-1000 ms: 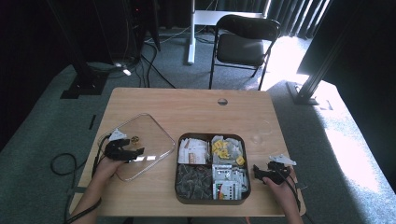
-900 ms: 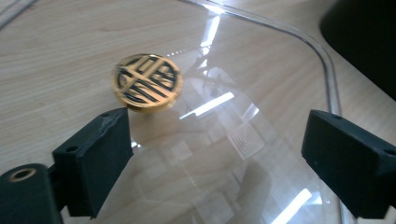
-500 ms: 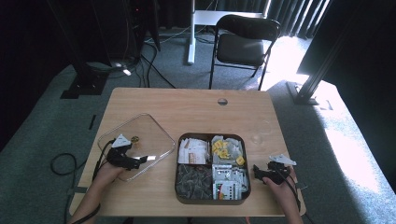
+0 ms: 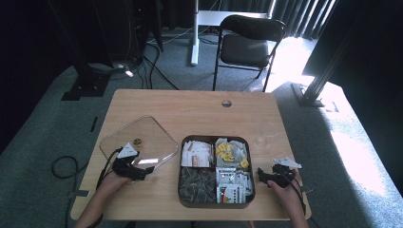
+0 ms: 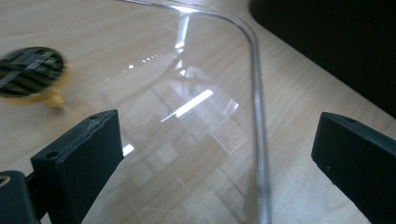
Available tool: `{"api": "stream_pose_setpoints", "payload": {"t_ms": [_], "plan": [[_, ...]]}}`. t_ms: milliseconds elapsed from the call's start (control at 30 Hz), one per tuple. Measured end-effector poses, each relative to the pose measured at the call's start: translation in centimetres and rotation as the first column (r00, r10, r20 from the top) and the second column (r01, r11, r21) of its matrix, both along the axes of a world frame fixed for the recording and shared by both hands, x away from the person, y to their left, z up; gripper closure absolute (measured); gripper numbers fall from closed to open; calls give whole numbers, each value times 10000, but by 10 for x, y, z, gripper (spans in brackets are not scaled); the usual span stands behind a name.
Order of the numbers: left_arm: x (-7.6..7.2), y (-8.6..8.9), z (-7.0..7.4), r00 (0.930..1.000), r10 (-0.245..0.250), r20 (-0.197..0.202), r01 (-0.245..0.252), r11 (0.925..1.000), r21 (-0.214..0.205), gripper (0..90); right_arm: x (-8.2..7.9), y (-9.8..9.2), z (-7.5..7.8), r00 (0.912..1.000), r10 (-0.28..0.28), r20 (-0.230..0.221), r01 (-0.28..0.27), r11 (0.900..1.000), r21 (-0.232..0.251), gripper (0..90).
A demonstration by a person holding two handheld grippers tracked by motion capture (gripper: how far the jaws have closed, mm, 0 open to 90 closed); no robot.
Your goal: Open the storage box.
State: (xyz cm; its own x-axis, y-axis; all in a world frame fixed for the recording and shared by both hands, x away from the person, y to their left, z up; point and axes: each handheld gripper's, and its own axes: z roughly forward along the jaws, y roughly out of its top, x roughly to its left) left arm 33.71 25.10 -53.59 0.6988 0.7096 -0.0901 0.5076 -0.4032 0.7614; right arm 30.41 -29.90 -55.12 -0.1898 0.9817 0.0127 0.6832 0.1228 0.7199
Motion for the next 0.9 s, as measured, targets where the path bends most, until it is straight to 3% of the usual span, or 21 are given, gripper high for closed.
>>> {"api": "stream_pose_setpoints", "payload": {"t_ms": [400,600,767,900], "plan": [[-17,-19,0,9933,-1149,-93,1147,9933,-153,21,0,0,0,10000,-1,-1,1,10000,0,97],[-27,-34,-1,9836,-1804,-50,1804,9835,106,21,0,0,0,10000,0,0,0,10000,-2,97],[-33,-45,-1,9747,-2235,-93,2236,9746,81,22,0,0,0,10000,0,0,0,10000,-1,97],[-37,-53,-5,9666,-2558,-182,2564,9657,415,21,0,0,0,10000,0,0,0,10000,-2,97]]}}
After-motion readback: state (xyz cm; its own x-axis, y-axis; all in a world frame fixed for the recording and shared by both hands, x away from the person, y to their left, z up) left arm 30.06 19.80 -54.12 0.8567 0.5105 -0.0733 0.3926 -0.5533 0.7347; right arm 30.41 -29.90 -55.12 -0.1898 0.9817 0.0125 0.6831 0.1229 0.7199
